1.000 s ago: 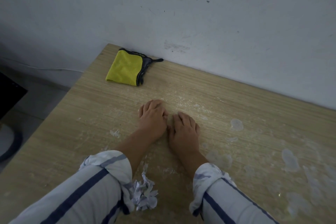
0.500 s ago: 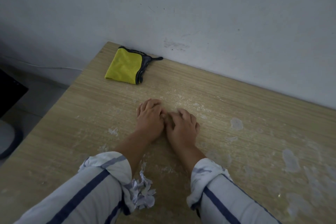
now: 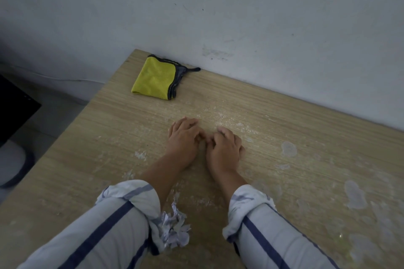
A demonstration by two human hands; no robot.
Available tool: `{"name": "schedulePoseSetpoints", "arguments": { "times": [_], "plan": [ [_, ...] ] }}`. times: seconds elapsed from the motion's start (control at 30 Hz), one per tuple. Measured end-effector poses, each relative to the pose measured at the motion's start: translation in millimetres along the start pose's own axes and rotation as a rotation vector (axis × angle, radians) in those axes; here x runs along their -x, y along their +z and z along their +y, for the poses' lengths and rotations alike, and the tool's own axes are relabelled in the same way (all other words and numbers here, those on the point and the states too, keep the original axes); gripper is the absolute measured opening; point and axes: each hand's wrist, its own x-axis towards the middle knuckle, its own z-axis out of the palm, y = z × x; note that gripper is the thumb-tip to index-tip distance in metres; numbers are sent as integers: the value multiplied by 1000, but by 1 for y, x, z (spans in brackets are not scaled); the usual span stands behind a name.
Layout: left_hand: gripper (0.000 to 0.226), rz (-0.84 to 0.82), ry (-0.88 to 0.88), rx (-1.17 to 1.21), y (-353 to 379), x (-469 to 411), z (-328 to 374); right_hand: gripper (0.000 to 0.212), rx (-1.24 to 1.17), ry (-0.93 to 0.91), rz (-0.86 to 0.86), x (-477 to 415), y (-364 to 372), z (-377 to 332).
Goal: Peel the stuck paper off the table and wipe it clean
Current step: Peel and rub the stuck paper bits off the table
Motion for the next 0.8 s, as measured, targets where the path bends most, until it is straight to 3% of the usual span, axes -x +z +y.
{"name": "schedulePoseSetpoints", "arguments": {
  "times": [0.23, 0.4, 0.67, 0.73, 0.8],
  "plan": [
    [19, -2, -33, 67, -3, 0, 2, 34, 14, -25, -49, 4, -4, -1],
    [25, 6, -43, 150, -9, 1, 2, 28, -24, 1, -43, 2, -1, -7],
    [61, -103, -86, 239, -25, 14, -1, 21, -126, 105, -88, 1, -8, -20],
    [58, -131, -85, 225, -28, 17, 0, 15, -215, 117, -80, 7, -12, -24],
    [41, -149, -90, 234, -33, 20, 1, 12, -342, 124, -62, 16, -15, -27]
  ]
}}
